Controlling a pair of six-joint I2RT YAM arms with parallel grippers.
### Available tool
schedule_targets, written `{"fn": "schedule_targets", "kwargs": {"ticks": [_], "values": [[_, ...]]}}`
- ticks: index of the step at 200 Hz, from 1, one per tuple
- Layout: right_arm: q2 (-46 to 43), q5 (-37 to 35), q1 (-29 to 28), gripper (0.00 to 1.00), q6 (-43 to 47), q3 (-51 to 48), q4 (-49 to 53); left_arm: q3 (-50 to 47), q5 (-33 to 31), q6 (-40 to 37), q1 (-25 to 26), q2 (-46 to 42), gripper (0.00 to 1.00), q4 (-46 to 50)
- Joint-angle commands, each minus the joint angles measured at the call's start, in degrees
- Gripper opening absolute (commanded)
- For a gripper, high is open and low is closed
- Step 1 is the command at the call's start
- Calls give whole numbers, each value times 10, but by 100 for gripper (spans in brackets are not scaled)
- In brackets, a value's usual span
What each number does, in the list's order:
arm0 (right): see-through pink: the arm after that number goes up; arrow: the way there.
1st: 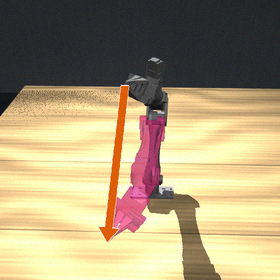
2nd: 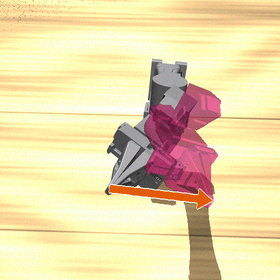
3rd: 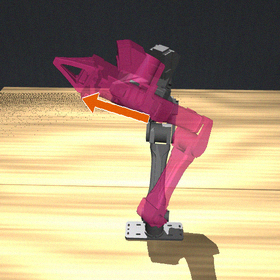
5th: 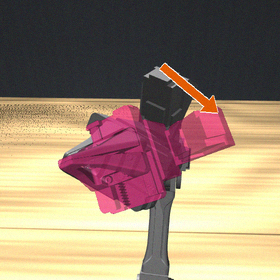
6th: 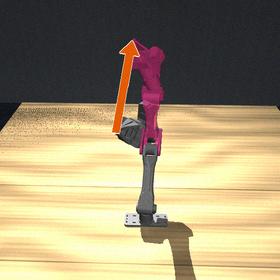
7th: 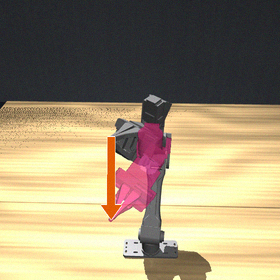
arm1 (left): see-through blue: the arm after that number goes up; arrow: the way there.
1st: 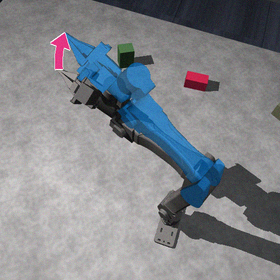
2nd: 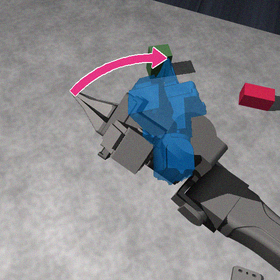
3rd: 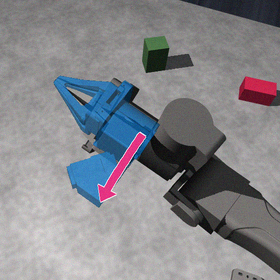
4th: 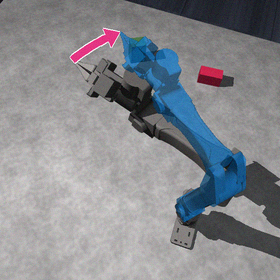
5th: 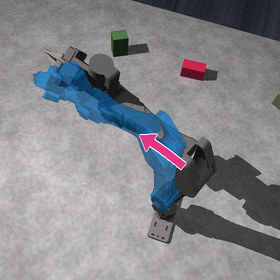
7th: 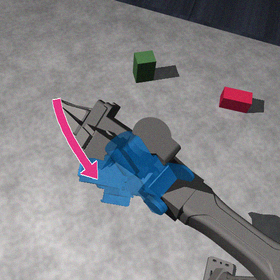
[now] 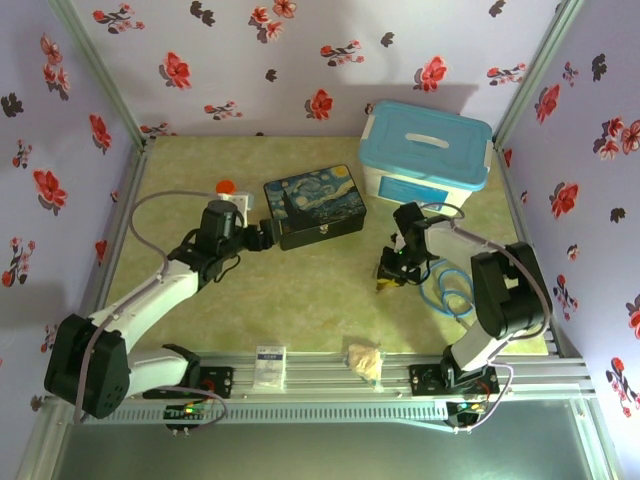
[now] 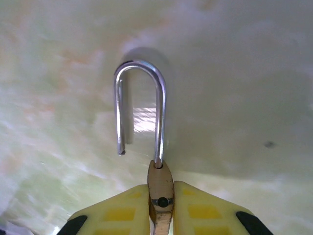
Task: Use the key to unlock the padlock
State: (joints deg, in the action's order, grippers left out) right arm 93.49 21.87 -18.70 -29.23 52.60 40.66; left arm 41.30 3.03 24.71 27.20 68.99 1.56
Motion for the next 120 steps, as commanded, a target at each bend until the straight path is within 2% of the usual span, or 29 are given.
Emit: {"fn": "schedule_targets", "kwargs": {"ticks": [1,12,31,60,102,120], "values": [[35,-109,5,13,52,8,118,-16,14,7,-5,-9,81,-5],[45,-124,6,14,65,22,128,-17,16,8,-5,-8,81,-6],[53,-136,6,22,72,43,132,-18,18,7,-4,-8,82,-7],[45,-162,7,46,73,55,136,-20,17,7,-5,-12,82,-5],[-16,-175,1,49,70,48,115,-12,4,0,-9,-26,82,20],[-71,-228,-18,58,75,64,104,-9,-24,-20,-18,-56,85,53]]}}
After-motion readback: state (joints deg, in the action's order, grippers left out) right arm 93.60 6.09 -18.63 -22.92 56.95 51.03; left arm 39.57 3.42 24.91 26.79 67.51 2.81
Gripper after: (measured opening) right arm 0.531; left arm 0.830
